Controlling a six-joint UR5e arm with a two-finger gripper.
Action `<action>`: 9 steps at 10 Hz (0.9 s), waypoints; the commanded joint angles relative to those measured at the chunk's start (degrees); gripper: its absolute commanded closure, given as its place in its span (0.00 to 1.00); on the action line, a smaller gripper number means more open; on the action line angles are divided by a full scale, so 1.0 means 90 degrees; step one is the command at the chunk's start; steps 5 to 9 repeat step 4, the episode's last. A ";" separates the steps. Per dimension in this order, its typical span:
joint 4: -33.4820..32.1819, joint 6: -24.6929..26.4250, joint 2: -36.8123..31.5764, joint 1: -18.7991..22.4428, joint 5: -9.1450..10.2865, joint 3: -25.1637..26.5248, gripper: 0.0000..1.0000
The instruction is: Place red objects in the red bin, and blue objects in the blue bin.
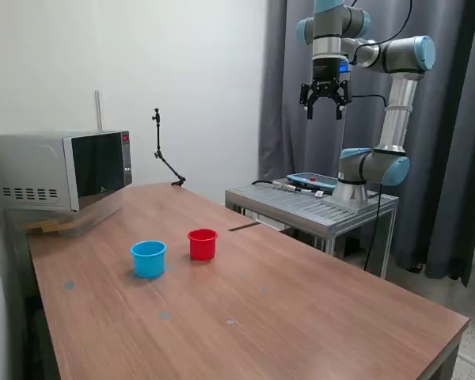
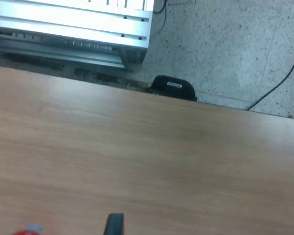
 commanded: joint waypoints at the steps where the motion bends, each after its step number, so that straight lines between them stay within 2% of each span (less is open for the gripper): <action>1: 0.0005 -0.0006 -0.0006 -0.0001 0.0017 0.0048 0.00; 9: -0.0005 -0.0006 -0.0006 0.0009 0.0017 0.0107 0.00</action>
